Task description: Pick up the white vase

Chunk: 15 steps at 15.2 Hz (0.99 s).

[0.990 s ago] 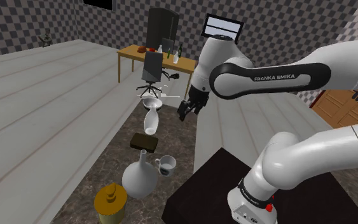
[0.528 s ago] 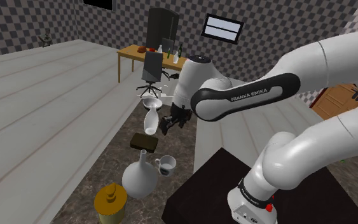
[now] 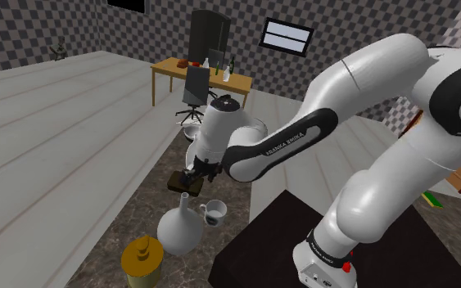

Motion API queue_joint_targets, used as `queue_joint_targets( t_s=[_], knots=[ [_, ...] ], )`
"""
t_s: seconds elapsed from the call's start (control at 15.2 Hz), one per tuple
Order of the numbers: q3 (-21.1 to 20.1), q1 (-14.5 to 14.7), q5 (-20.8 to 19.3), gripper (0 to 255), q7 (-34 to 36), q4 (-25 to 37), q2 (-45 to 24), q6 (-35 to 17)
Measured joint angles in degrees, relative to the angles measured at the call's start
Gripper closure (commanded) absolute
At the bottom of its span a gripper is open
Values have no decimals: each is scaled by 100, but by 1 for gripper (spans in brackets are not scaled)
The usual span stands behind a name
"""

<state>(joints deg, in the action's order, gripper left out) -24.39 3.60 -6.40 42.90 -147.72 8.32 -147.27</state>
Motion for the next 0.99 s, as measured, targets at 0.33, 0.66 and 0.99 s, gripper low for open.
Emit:
queue_joint_targets(
  t_s=[0.33, 0.66, 0.99],
  knots=[
    [-210, -81, -1132, 0, 1249, 469, -1096, -487],
    [-66, -16, -1809, 0, 1810, 522, -1572, -808],
    [1, 26, -2020, 255, 1984, 523, -1700, -908]
  ],
)
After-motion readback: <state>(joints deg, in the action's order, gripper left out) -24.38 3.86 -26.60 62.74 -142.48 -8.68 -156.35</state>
